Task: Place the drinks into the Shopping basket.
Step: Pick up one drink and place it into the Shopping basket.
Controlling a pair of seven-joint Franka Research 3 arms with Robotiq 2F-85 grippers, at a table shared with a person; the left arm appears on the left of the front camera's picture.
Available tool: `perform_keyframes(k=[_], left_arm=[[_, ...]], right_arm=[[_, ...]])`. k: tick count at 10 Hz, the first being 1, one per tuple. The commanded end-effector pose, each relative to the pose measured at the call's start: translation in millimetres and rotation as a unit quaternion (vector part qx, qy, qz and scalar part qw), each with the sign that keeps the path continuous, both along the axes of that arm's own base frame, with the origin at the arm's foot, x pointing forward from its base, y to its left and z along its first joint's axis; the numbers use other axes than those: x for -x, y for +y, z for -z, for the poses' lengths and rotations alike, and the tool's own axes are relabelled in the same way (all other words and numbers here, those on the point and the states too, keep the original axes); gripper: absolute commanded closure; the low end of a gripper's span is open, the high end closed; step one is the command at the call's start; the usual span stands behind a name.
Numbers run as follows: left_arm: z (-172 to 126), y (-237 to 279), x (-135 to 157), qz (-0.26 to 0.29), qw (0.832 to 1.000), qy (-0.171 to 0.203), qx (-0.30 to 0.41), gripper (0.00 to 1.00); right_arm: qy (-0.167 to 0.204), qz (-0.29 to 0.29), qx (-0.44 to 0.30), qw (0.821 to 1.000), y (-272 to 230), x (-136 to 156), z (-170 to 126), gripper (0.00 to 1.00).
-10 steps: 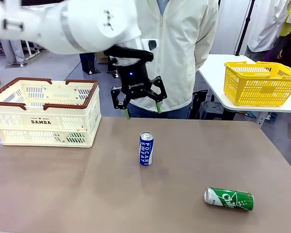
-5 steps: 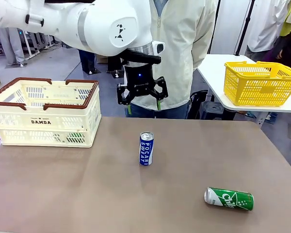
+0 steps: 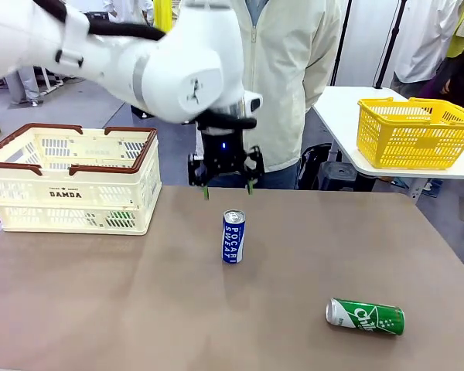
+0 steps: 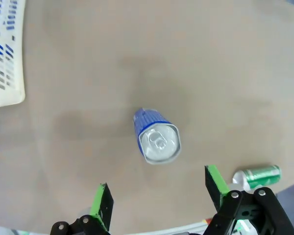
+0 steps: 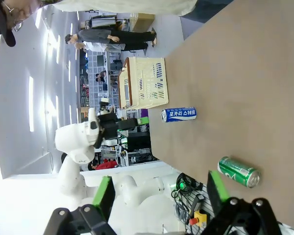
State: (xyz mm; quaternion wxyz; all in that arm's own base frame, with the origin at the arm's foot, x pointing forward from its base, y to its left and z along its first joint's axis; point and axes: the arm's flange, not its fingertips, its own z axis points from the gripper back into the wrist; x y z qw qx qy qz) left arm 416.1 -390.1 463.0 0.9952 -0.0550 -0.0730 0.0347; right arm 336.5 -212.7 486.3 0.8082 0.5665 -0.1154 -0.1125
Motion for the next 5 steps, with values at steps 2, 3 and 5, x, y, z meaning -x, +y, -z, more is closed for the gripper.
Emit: perform_keyframes(k=[2,3,5], left_arm=[[33.5,-5.8,-3.7,-0.018,1.0,-0.01,-0.009,0.0],[43.9,-9.0,-7.8,-0.02,1.0,-0.008,-0.009,0.0],[61.2,-17.7,-16.1,-0.01,1.0,-0.017,-0.02,0.0]], right_arm=[[0.004,0.006,-0.004,1.0,1.2,-0.3,-2.8,0.0],[0.004,0.006,-0.004,1.0,1.2,-0.3,-2.8,0.0],[0.004,0.006,-0.004,1.0,1.2,-0.3,-2.8,0.0]])
